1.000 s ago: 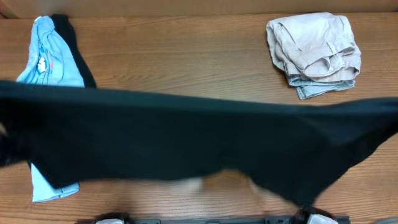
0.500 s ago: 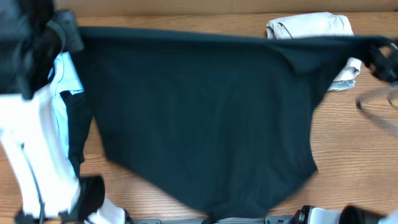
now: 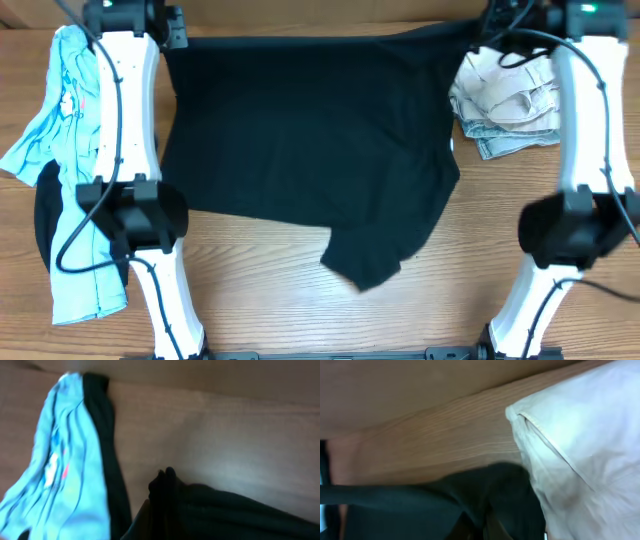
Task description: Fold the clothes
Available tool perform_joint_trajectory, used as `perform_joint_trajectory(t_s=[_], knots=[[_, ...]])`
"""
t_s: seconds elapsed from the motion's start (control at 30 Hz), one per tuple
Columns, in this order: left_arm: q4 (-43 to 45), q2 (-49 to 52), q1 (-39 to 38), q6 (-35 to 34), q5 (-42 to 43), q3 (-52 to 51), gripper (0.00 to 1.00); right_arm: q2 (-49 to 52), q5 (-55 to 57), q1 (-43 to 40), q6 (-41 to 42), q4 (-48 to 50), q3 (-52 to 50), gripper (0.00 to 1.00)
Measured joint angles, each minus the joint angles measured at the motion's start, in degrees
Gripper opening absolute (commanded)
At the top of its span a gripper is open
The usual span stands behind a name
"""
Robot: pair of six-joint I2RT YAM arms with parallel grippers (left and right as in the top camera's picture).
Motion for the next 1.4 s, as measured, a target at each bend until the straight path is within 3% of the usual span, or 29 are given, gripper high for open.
perform_joint_trajectory(t_s=[0.27,0.63,0.83,1.07,1.17,1.3,1.4], knots=[[7.06,2.23,0.72,0.9,-0.07,0.0,0.05,2.75,0.76,1.01,1.99,-0.79,0.02,0.04],[-8.46,2.25,3.74,1.33,-0.04,0.0,0.04,2.75,-0.55,3.28,3.1,-21.68,0.07,0.04],[-10.01,2.23,4.59,1.33,1.97,-3.96,0.05,2.64,1.51,5.38,3.23,-23.04,-1.81,0.04],[-10.05,2.25,4.61,1.33,2.86,-12.04,0.07,2.62,3.48,5.95,3.26,-19.65,-13.16,0.04],[-10.1,2.25,4.61,1.36,3.13,-14.23,0.18,2.64,4.04,5.97,3.28,-17.31,-18.05,0.05],[-10.43,2.25,4.63,1.62,3.26,-15.96,0.46,2.64,4.52,5.97,3.39,-16.26,-21.62,0.27],[-11.23,2.23,4.63,1.79,3.26,-16.17,0.6,2.64,4.92,5.95,3.34,-16.31,-21.75,0.39]])
